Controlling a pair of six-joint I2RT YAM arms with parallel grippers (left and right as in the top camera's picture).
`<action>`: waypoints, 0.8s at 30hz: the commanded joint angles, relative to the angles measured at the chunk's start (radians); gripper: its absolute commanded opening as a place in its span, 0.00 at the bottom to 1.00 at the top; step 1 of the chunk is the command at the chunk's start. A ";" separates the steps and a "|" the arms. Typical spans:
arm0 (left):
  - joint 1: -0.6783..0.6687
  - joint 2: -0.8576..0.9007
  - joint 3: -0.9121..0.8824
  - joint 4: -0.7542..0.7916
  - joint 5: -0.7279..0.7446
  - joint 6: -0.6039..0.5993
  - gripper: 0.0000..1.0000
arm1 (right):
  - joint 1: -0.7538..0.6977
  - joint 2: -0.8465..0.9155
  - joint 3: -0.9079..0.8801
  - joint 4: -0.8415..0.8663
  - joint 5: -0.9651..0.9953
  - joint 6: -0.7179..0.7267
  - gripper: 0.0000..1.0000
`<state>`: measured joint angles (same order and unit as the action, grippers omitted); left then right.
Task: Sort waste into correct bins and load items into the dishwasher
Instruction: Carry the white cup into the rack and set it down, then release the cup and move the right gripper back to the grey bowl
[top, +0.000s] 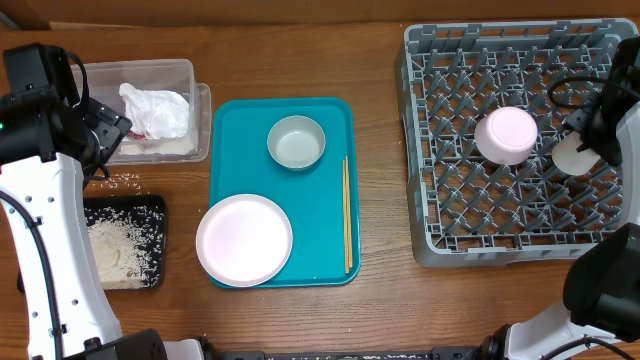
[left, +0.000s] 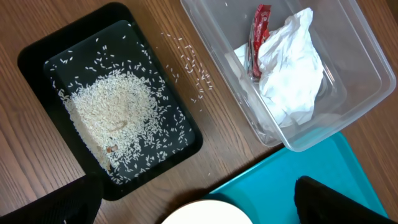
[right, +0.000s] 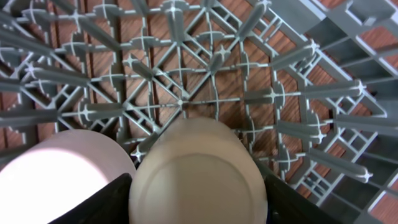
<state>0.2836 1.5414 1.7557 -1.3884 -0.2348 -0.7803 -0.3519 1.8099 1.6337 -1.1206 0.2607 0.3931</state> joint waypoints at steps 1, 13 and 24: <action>0.004 0.008 0.006 0.001 0.000 -0.013 1.00 | 0.003 -0.006 -0.006 -0.005 -0.004 0.005 0.75; 0.004 0.008 0.006 0.001 0.000 -0.013 1.00 | 0.003 -0.074 -0.004 -0.098 -0.106 0.027 0.76; 0.004 0.008 0.006 0.001 0.000 -0.013 1.00 | 0.192 -0.328 -0.004 -0.079 -0.534 0.026 0.75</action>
<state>0.2836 1.5414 1.7557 -1.3884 -0.2344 -0.7803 -0.2707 1.5448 1.6264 -1.2274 -0.0849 0.4160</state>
